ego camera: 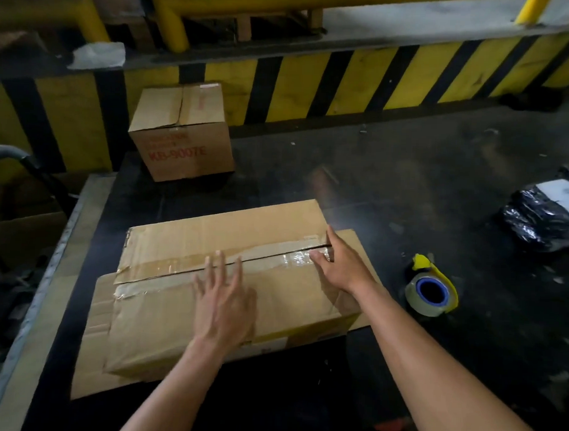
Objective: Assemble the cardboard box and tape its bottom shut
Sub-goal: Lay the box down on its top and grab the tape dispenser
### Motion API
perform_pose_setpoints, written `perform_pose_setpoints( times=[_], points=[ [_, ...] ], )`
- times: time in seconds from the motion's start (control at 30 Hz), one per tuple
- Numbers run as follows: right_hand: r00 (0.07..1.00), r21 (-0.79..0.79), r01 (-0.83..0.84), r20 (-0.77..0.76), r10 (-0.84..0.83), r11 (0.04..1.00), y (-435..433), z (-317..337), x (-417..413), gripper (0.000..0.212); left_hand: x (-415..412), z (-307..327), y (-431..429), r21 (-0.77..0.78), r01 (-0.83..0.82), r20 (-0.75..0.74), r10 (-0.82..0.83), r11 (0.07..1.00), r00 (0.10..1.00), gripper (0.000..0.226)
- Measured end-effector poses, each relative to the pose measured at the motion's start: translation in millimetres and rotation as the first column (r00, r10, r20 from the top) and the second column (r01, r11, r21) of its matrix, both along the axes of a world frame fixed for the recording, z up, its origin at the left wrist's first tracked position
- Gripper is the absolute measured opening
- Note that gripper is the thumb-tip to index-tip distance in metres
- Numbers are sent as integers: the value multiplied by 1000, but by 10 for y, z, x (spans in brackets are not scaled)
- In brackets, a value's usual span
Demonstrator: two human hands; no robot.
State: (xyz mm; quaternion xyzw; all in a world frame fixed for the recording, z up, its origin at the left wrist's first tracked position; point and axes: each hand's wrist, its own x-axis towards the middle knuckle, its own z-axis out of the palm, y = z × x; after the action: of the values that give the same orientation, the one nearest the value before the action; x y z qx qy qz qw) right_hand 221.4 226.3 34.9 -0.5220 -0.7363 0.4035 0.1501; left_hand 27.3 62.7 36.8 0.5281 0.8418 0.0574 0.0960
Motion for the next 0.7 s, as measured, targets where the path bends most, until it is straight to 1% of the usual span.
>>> perform_pose_setpoints(
  times=[0.03,0.07,0.17,0.23,0.3,0.37,0.4,0.43,0.47,0.53,0.57,0.63,0.7],
  points=[
    [1000,-10,5,-6,-5,1000,-12,-4,54,73,200,-22,158,3,89,40,-89,996,995,67],
    [1000,-11,10,-6,-10,1000,-16,-10,119,70,367,-34,321,4,143,65,-143,990,988,65],
    [997,20,61,40,-62,998,-1,-97,434,52,717,-92,704,-5,213,50,-213,977,976,63],
    [985,71,115,118,-123,991,40,-184,734,46,867,-148,854,-40,224,35,-223,974,974,65],
    [954,149,182,211,-211,972,108,-333,1084,45,956,-197,921,-70,210,25,-209,975,978,67],
    [893,254,255,308,-329,933,201,-519,1433,51,998,-246,920,-91,186,0,-187,978,982,69],
    [849,289,293,359,-387,912,252,-603,1591,57,1009,-268,905,-92,175,-11,-177,980,984,69],
    [805,285,345,400,-438,895,308,-700,1741,64,1016,-282,892,-90,171,-18,-173,981,985,69],
    [775,222,418,418,-473,881,347,-774,1873,72,1019,-290,883,-87,172,-21,-174,981,985,68],
    [759,33,547,401,-513,836,414,-933,2064,80,1010,-287,883,-78,178,-18,-180,981,984,68],
    [759,-32,575,394,-518,818,435,-1007,2126,81,1002,-284,887,-78,184,-14,-186,980,983,68],
    [747,-56,601,394,-535,798,457,-1109,2181,75,990,-271,900,-79,188,-14,-190,979,982,68],
    [716,-7,624,405,-568,782,493,-1148,2187,58,979,-258,904,-65,177,-13,-178,982,984,70]
  ],
)
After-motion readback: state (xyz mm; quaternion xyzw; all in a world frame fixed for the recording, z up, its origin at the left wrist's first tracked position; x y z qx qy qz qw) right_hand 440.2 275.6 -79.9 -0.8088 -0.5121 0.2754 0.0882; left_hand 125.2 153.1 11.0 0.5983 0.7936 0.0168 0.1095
